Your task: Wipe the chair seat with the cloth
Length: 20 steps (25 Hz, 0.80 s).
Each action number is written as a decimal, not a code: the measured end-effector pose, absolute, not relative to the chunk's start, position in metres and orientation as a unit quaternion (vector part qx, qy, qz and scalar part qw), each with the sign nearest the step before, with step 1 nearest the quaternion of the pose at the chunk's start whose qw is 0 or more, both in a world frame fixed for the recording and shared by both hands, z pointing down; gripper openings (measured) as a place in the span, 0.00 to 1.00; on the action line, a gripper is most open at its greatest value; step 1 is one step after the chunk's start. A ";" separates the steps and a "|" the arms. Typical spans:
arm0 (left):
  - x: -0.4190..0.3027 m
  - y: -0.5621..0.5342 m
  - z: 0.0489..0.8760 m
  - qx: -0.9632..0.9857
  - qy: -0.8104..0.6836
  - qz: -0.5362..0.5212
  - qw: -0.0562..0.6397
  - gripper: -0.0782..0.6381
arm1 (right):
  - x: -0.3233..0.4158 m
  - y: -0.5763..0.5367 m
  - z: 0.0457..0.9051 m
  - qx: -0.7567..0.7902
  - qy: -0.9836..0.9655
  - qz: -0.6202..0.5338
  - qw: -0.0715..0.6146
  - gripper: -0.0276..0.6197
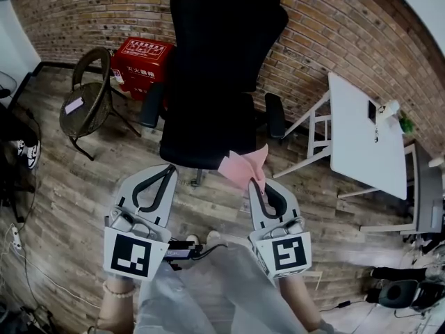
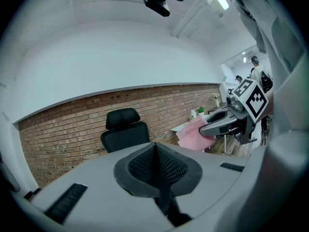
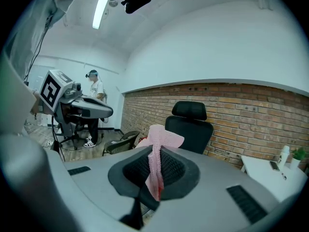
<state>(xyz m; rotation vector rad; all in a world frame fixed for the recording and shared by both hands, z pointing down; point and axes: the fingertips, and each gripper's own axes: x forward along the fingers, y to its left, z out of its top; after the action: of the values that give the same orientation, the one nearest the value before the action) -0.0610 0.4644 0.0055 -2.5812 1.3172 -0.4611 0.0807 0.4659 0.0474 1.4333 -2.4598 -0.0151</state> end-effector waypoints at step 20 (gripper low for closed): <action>-0.090 0.416 0.005 -0.866 0.462 -0.147 0.117 0.13 | 0.057 0.413 0.046 0.489 -0.854 -0.060 0.166 0.13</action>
<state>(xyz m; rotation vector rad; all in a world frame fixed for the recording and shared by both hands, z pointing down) -0.0903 0.4155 0.0048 -2.5365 1.3538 -0.4315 0.0567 0.4132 0.0457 1.3929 -2.4316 -0.1709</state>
